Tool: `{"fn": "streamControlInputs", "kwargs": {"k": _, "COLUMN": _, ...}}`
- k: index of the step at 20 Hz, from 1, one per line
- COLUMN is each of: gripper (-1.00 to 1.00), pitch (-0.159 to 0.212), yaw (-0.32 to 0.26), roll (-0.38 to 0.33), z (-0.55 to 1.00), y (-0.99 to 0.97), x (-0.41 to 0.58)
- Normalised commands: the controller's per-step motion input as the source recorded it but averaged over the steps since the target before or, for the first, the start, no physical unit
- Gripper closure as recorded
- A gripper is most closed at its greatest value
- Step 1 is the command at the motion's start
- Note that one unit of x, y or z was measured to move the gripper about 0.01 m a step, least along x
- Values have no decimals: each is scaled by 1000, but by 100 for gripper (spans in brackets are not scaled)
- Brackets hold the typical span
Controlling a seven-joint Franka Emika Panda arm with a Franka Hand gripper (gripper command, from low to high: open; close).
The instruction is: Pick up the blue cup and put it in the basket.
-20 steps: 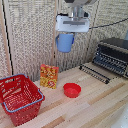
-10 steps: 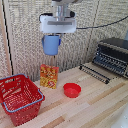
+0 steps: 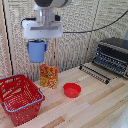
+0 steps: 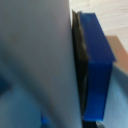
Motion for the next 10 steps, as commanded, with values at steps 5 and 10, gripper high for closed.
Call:
{"fn": "streamControlInputs", "kwargs": {"k": 5, "gripper": 100, "pitch": -52, "yaw": -11, "roll": -130, "z": -494, "y": 866, "x": 157}}
{"fn": "streamControlInputs", "kwargs": {"k": 10, "gripper": 100, "pitch": -56, "yaw": -18, "roll": -189, "z": -579, "y": 753, "x": 149}}
